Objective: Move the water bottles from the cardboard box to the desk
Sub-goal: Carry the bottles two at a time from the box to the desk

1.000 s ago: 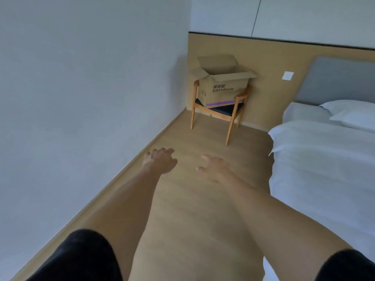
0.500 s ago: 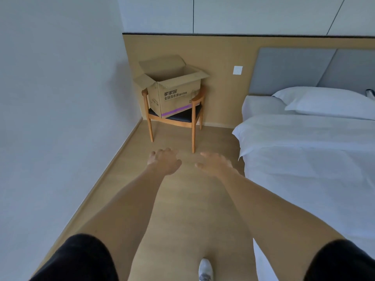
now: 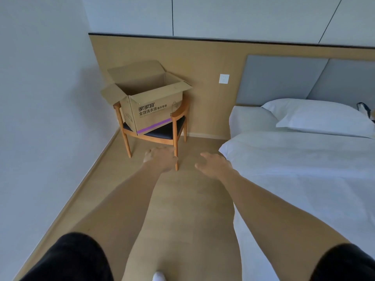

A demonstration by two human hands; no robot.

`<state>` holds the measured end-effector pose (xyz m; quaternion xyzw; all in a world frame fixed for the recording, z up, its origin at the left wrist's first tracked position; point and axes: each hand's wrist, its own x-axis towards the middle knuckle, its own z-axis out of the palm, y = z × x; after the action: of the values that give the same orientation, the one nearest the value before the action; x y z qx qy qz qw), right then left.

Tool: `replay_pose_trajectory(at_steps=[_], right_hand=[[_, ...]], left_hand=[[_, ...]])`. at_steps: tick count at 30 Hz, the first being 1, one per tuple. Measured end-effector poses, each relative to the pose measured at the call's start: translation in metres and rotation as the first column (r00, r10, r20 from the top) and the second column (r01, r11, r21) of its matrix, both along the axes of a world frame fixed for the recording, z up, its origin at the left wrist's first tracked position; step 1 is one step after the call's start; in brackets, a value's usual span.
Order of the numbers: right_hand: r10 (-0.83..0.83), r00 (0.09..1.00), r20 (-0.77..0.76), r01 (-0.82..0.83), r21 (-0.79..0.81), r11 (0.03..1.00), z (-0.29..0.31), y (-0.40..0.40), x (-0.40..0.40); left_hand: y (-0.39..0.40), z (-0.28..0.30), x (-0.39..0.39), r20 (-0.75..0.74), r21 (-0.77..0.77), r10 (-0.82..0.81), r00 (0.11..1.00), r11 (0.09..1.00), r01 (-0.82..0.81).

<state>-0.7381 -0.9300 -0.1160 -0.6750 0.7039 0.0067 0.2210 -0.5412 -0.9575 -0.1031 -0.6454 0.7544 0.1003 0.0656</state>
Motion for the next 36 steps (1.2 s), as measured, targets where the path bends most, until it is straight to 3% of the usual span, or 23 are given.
replay_pose_trajectory(at_steps=[16,22,27,36], right_hand=[[-0.163,0.986,-0.035,0.160,-0.083,0.984,0.016,-0.308,-0.060],[-0.166,0.986,-0.003,0.165,-0.078,0.983,0.014,-0.400,-0.062],[-0.107,0.994,-0.007,0.106,-0.076,0.991,0.008,-0.475,-0.057],[0.074,0.997,-0.028,-0.077,-0.127,0.989,0.000,-0.648,-0.053]], left_hand=[[-0.359,-0.021,-0.065,-0.152,-0.085,-0.112,0.982,0.991,0.100],[-0.443,-0.029,-0.080,-0.190,-0.052,-0.120,0.974,0.992,0.112],[-0.505,-0.029,-0.082,-0.229,-0.039,-0.065,0.971,0.998,0.057],[-0.634,-0.025,-0.067,-0.157,-0.167,0.078,0.985,0.981,-0.104]])
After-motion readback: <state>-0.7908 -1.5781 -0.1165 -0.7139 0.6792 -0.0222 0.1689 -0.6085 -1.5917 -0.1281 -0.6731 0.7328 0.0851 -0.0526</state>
